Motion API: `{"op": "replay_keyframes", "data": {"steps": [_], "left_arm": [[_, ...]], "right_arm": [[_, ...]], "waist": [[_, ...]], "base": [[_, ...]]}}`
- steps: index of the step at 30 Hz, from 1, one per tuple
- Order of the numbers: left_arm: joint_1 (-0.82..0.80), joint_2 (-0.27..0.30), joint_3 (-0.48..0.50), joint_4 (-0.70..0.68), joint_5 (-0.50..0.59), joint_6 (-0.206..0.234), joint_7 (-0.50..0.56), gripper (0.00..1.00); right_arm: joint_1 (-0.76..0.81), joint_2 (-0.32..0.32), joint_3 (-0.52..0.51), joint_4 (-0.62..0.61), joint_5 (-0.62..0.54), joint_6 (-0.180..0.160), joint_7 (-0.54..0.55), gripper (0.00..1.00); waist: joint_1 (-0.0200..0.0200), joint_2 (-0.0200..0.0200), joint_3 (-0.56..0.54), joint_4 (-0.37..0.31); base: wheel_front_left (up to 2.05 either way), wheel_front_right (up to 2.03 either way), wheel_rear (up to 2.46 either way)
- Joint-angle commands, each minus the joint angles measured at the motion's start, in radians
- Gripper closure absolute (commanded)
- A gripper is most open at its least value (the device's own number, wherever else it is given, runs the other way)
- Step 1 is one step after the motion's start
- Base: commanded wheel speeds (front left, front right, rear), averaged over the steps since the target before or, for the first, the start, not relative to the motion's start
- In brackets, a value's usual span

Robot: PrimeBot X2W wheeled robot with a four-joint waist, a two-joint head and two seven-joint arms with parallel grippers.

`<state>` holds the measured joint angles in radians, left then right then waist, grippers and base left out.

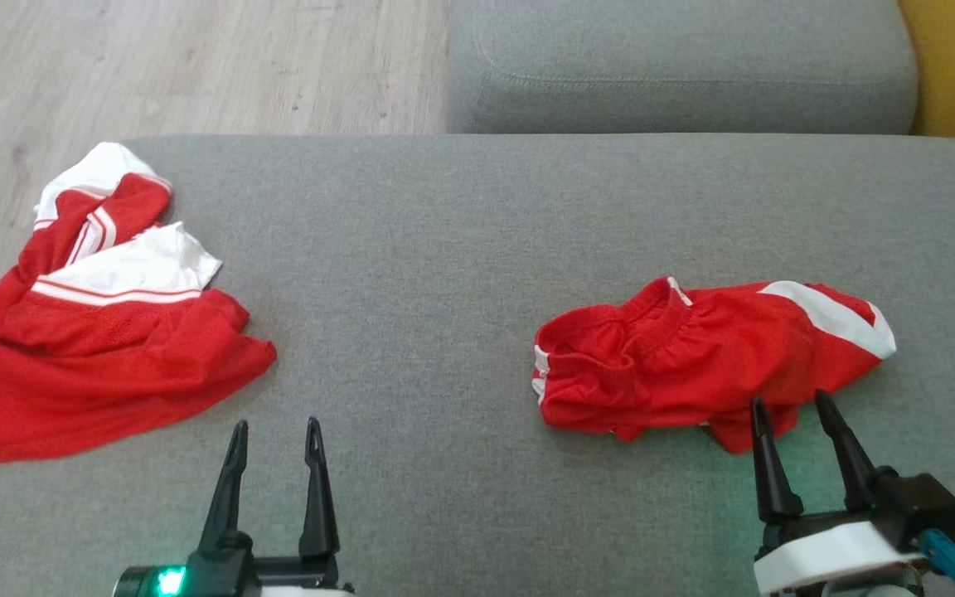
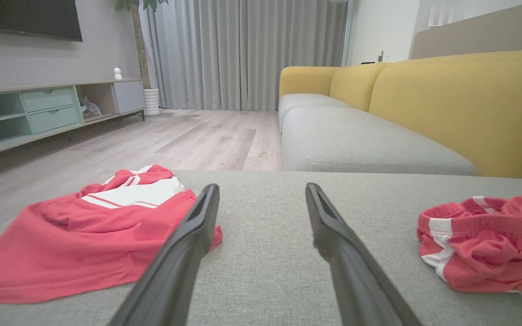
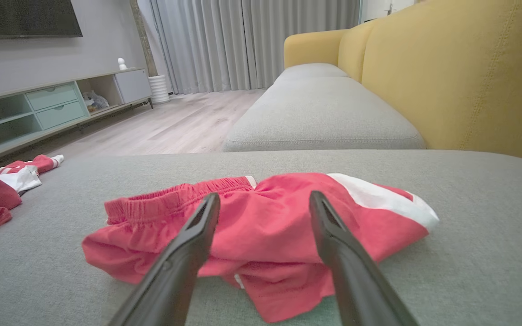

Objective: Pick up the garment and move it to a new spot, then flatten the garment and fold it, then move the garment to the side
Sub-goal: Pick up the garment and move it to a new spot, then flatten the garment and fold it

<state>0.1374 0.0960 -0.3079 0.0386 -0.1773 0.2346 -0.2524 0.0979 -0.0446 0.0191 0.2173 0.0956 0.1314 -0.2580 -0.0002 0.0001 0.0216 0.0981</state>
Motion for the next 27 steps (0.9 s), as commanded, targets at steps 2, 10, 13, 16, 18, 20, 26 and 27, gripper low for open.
{"op": "replay_keyframes", "data": {"steps": [2,10,13,16,18,20,26,27], "left_arm": [[-0.028,-0.015,0.046,-0.037,0.031,-0.019,-0.009,0.00],[-0.014,-0.029,0.076,-0.028,0.081,-0.053,-0.009,0.00],[-0.014,-0.033,0.083,-0.025,0.091,-0.063,-0.009,0.00],[-0.015,-0.036,0.088,-0.021,0.098,-0.071,-0.009,0.00],[-0.015,-0.038,0.092,-0.019,0.100,-0.075,-0.009,0.00],[-0.016,-0.039,0.093,-0.017,0.102,-0.079,-0.009,0.00],[-0.017,-0.042,0.094,-0.008,0.108,-0.083,-0.009,0.00],[-0.017,-0.043,0.095,-0.007,0.108,-0.082,-0.009,0.00]], "right_arm": [[-0.021,-0.006,0.030,-0.042,-0.009,-0.001,-0.004,0.00],[-0.016,-0.006,0.041,-0.055,-0.011,-0.001,-0.004,0.00],[-0.016,-0.006,0.039,-0.054,-0.002,-0.001,-0.004,0.00],[-0.017,-0.006,0.041,-0.052,0.000,-0.001,-0.004,0.00],[-0.019,-0.006,0.043,-0.051,-0.001,-0.001,-0.004,0.00],[-0.021,-0.006,0.045,-0.051,-0.003,-0.001,-0.004,0.00],[-0.022,-0.006,0.054,-0.049,-0.011,-0.001,-0.004,0.00],[-0.022,-0.006,0.056,-0.049,-0.013,-0.001,-0.004,0.00]], "waist": [[0.0002,-0.0001,-0.004,-0.006],[0.0002,-0.0001,-0.010,-0.016],[0.0002,-0.0001,-0.008,-0.016],[0.0002,-0.0001,-0.007,-0.016],[0.0002,-0.0001,-0.007,-0.017],[0.0002,-0.0001,-0.007,-0.016],[0.0002,-0.0001,-0.012,-0.013],[0.0002,-0.0001,-0.013,-0.013]], "base": [[0.00,0.00,0.00],[0.00,0.00,0.00],[0.00,0.00,0.00],[0.00,0.00,0.00],[0.00,0.00,0.00],[0.00,0.00,0.00],[0.00,0.00,0.00],[0.00,0.00,0.00]]}}
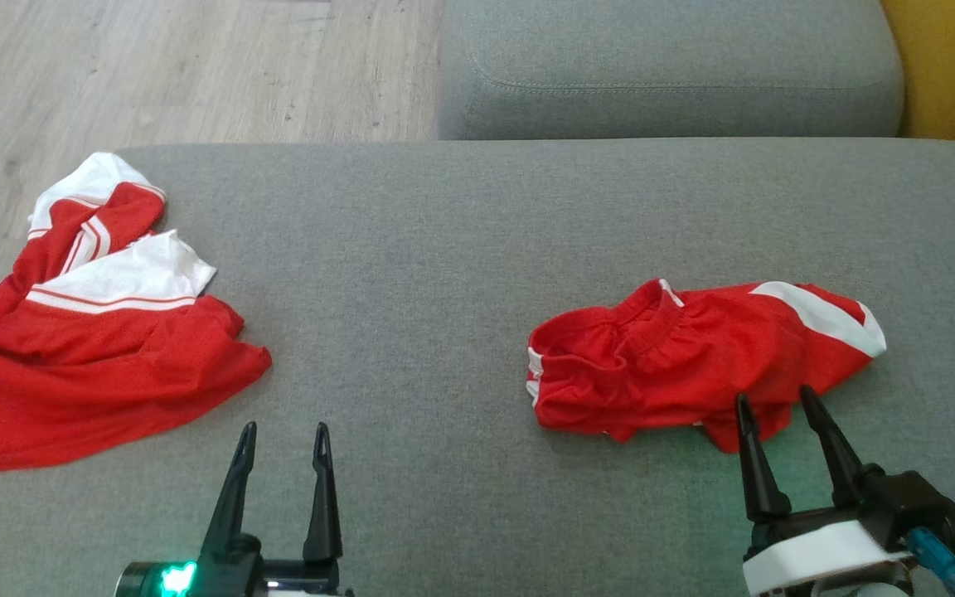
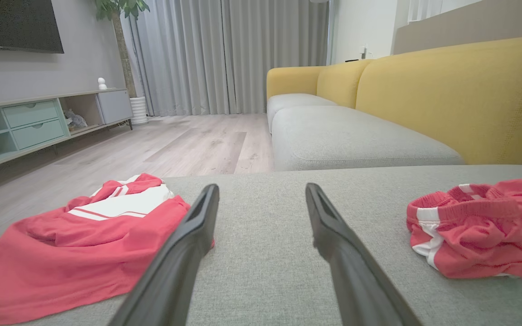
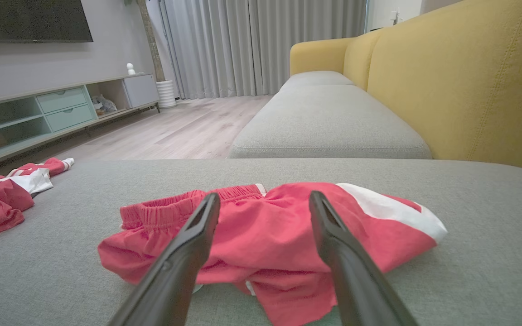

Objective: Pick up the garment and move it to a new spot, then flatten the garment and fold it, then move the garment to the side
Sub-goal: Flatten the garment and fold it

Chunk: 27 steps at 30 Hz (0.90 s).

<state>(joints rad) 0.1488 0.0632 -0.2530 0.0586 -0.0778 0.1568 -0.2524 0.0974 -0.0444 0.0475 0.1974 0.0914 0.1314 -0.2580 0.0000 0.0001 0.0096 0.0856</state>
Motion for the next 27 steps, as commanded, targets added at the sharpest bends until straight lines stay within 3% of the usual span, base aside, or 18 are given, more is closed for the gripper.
{"op": "replay_keyframes", "data": {"steps": [1,8,10,12,15,19,24,27], "left_arm": [[-0.028,-0.010,0.040,-0.026,0.009,-0.004,-0.009,0.00],[-0.056,-0.011,0.022,0.005,-0.014,-0.059,-0.009,0.00],[-0.101,-0.011,0.016,0.024,-0.021,-0.092,-0.009,0.00],[-0.195,0.000,0.003,0.090,-0.046,-0.159,0.011,0.00],[-0.319,0.003,-0.007,0.128,-0.100,-0.226,0.124,0.00],[-0.487,0.002,-0.028,0.138,-0.216,-0.272,0.331,0.00],[-0.680,0.002,-0.099,0.137,-0.428,-0.286,0.631,0.00],[-0.785,0.000,-0.121,0.142,-0.550,-0.287,0.756,0.00]], "right_arm": [[-0.021,-0.006,0.030,-0.028,-0.011,-0.001,-0.004,0.00],[-0.030,-0.006,0.047,-0.033,-0.024,-0.001,-0.004,0.00],[-0.039,-0.006,0.052,-0.037,-0.029,-0.001,-0.004,0.00],[-0.055,-0.006,0.060,-0.041,-0.033,-0.001,-0.004,0.00],[-0.072,-0.006,0.063,-0.047,-0.038,-0.001,-0.004,0.00],[-0.095,-0.006,0.071,-0.054,-0.035,-0.001,-0.004,0.00],[-0.125,-0.006,0.084,-0.067,-0.026,-0.001,-0.004,0.00],[-0.148,-0.006,0.092,-0.072,-0.017,-0.001,-0.004,0.00]], "waist": [[0.0000,-0.0001,-0.001,-0.002],[0.0000,-0.0001,0.016,-0.027],[0.0000,-0.0001,0.031,-0.041],[0.0000,-0.0001,0.053,-0.070],[0.0000,-0.0001,0.077,-0.103],[0.0000,-0.0001,0.113,-0.153],[0.0000,-0.0001,0.172,-0.209],[0.0000,-0.0001,0.216,-0.241]], "base": [[0.00,0.00,0.00],[0.00,0.00,0.00],[0.00,0.00,0.00],[0.00,0.00,0.00],[0.00,0.00,0.00],[0.00,0.00,0.00],[0.00,0.00,0.00],[0.00,0.00,0.00]]}}
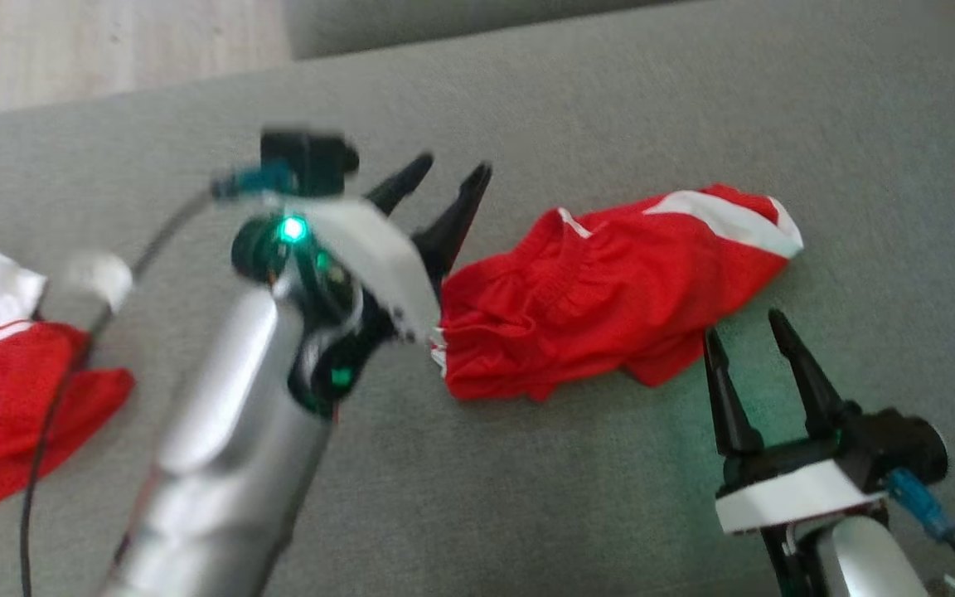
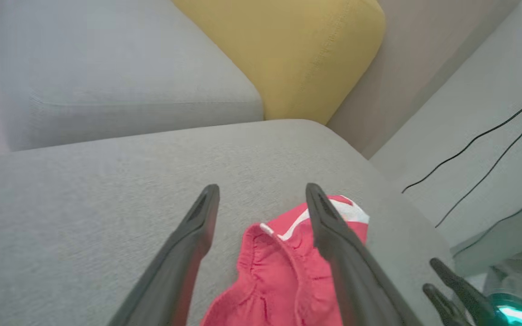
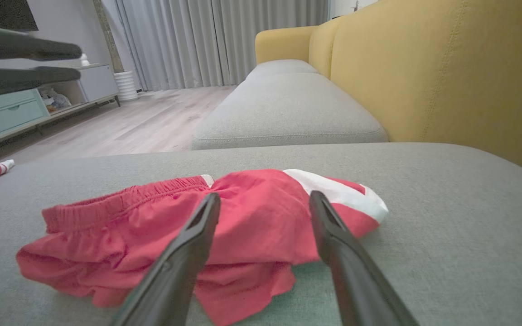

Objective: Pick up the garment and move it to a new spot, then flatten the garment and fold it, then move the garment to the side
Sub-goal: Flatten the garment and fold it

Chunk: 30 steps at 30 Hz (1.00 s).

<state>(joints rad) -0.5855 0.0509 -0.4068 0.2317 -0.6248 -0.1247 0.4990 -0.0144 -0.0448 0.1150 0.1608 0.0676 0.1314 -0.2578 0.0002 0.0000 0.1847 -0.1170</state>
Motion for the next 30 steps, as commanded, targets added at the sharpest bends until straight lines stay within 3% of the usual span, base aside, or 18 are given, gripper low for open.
{"op": "replay_keyframes", "data": {"steps": [1,6,13,18,22,30], "left_arm": [[-0.080,0.010,0.035,-0.018,-0.038,-0.005,0.034,0.00],[-0.205,0.003,0.035,0.077,-0.184,0.019,0.198,0.00],[-0.327,0.001,0.033,0.202,-0.244,0.052,0.303,0.00],[-0.343,0.010,-0.001,0.258,-0.241,0.048,0.349,0.00],[-0.329,0.055,-0.028,0.271,-0.216,0.044,0.383,0.00],[-0.296,0.097,-0.048,0.246,-0.206,0.056,0.435,0.00]], "right_arm": [[-0.043,-0.005,0.023,-0.035,0.009,-0.001,-0.004,0.00],[-0.077,-0.005,0.015,-0.051,0.036,-0.001,-0.004,0.00],[-0.106,-0.005,0.048,-0.074,0.048,-0.001,-0.004,0.00],[-0.113,-0.005,0.049,-0.083,0.062,-0.001,-0.004,0.00],[-0.103,-0.005,0.045,-0.084,0.066,-0.001,-0.004,0.00],[-0.091,-0.005,0.043,-0.080,0.068,-0.001,-0.004,0.00]], "waist": [[-0.0002,0.0000,0.052,-0.047],[-0.0002,0.0000,0.115,-0.094],[-0.0002,0.0000,0.159,-0.151],[-0.0002,0.0000,0.177,-0.188],[-0.0002,0.0000,0.174,-0.209],[-0.0002,0.0000,0.171,-0.213]], "base": [[0.00,0.00,0.00],[0.00,0.00,0.00],[0.00,0.00,0.00],[0.00,0.00,0.00],[0.00,0.00,0.00],[0.00,0.00,0.00]]}}
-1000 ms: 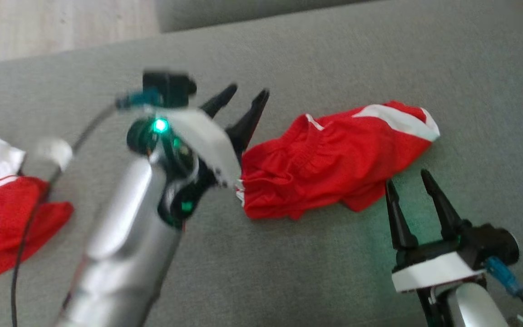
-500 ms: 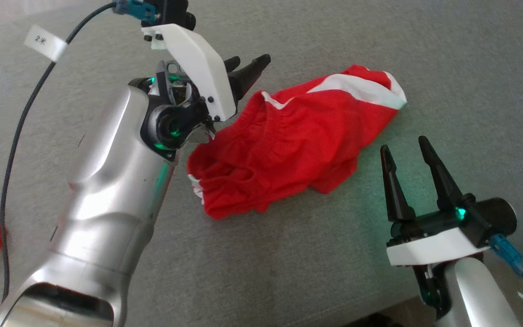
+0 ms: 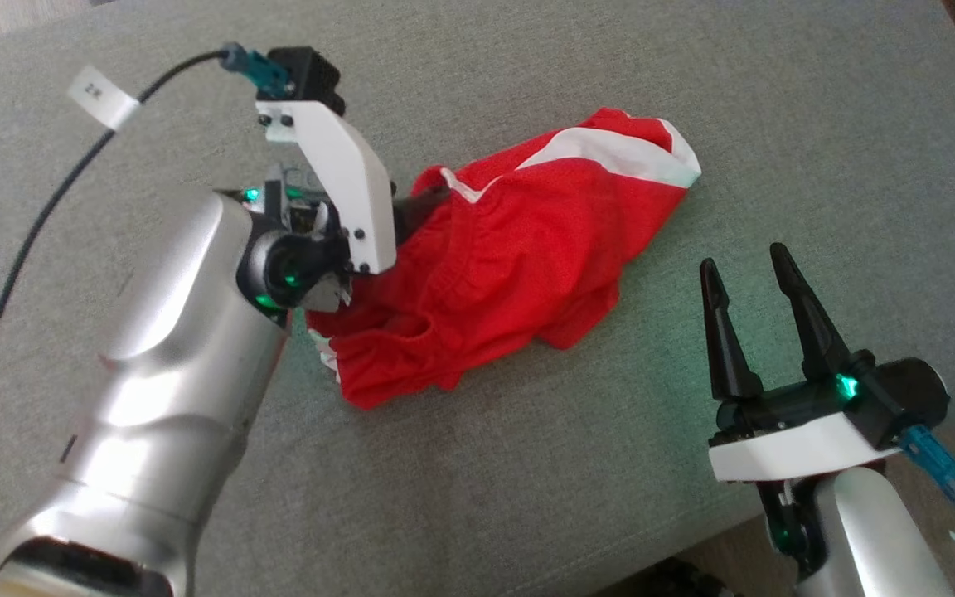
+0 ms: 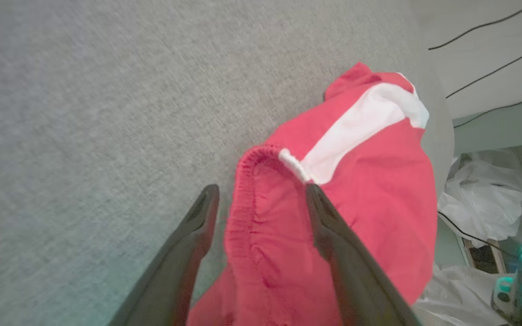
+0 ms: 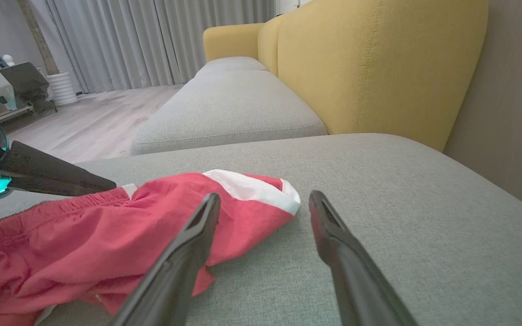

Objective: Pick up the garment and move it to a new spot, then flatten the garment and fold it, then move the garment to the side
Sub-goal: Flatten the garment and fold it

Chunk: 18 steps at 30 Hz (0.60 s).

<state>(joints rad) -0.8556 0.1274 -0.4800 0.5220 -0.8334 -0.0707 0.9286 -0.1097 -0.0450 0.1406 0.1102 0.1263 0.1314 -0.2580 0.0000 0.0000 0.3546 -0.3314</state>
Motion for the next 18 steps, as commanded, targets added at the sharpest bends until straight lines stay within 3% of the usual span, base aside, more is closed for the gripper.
{"op": "replay_keyframes", "data": {"steps": [1,18], "left_arm": [[-0.021,0.018,0.022,-0.051,-0.001,0.004,0.012,0.00],[-0.081,-0.021,0.066,-0.088,-0.035,0.042,-0.039,0.00]], "right_arm": [[0.003,-0.005,0.019,-0.030,0.010,-0.001,-0.004,0.00],[-0.023,-0.005,0.031,-0.022,0.022,-0.001,-0.004,0.00]], "waist": [[0.0000,0.0000,0.003,0.001],[0.0000,0.0000,0.036,-0.012]], "base": [[0.00,0.00,0.00],[0.00,0.00,0.00]]}}
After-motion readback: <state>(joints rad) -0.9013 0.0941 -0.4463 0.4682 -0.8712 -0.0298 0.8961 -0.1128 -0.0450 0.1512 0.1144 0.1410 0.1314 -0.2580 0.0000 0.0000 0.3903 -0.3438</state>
